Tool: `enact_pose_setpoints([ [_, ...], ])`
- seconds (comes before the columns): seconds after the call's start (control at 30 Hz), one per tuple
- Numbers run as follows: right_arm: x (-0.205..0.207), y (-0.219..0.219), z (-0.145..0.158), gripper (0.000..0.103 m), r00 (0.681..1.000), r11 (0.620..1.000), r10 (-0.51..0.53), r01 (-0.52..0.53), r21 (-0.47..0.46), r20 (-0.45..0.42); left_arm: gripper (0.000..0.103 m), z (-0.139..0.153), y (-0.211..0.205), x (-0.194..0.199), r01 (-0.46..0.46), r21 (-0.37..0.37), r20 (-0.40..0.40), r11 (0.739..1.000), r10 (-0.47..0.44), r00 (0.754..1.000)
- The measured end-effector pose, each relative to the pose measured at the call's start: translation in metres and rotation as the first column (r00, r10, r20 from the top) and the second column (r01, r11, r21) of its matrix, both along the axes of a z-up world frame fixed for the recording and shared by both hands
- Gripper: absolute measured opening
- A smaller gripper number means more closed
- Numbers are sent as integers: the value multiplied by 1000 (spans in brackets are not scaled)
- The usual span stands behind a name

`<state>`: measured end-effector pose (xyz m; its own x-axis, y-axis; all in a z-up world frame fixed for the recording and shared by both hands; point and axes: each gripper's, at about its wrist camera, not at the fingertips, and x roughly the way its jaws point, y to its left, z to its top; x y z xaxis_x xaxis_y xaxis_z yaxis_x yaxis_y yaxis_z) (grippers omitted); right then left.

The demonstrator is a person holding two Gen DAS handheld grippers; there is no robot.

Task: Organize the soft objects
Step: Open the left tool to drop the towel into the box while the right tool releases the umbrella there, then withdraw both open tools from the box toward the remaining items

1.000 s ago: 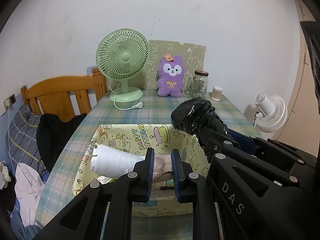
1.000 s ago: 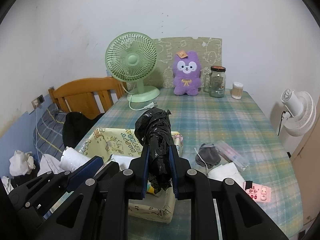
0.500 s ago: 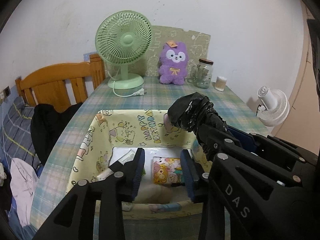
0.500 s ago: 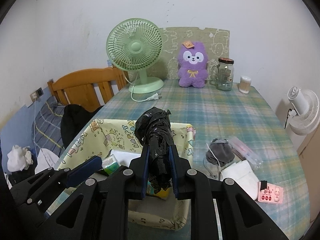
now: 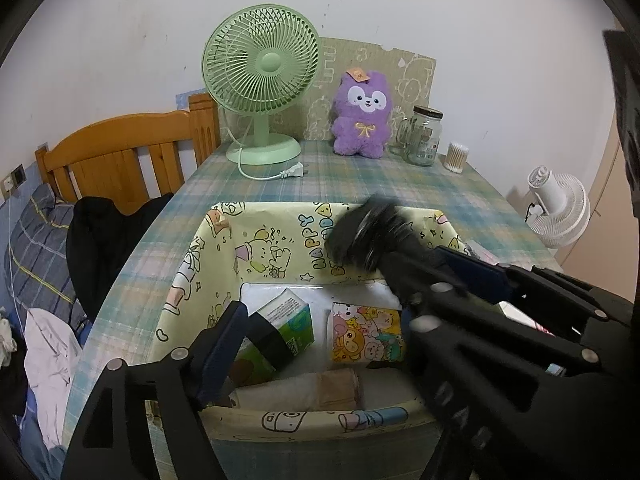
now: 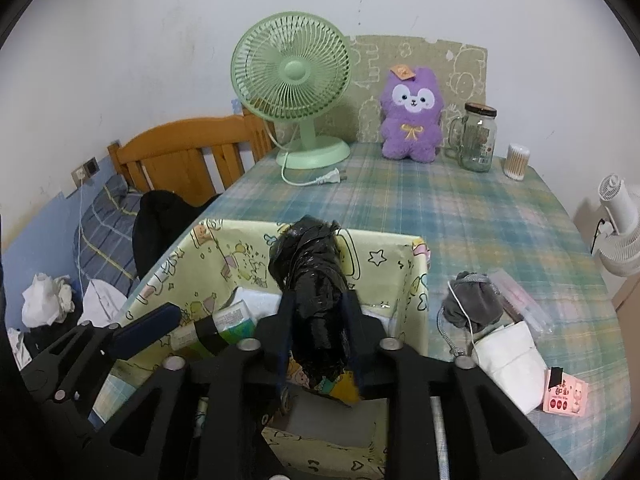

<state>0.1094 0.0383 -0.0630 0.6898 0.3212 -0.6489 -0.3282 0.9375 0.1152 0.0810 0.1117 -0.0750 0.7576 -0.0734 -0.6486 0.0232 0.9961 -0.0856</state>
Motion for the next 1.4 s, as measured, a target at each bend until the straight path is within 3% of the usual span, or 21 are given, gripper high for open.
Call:
enact_pose_setpoints([
  [0.1,-3,-1,2,77,1000,1000,-1,0,21,23,81,0,1,0,4,-9,-5,1000,-4,1000],
  [0.3,-7,-7,6,89,999,1000,-17,16,20,37,83,3,-4,-3,6,-3,8,1000,-6,1000],
  [0.57,-15,-20,14,93,997,999,-38,37,17,61,87,12,-15,-9,-4,12,34,1000,4,999],
  [1.4,-43,-68,53,94,988,997,-57,50,53,144,93,49,-56,-34,-42,52,106,998,37,994],
])
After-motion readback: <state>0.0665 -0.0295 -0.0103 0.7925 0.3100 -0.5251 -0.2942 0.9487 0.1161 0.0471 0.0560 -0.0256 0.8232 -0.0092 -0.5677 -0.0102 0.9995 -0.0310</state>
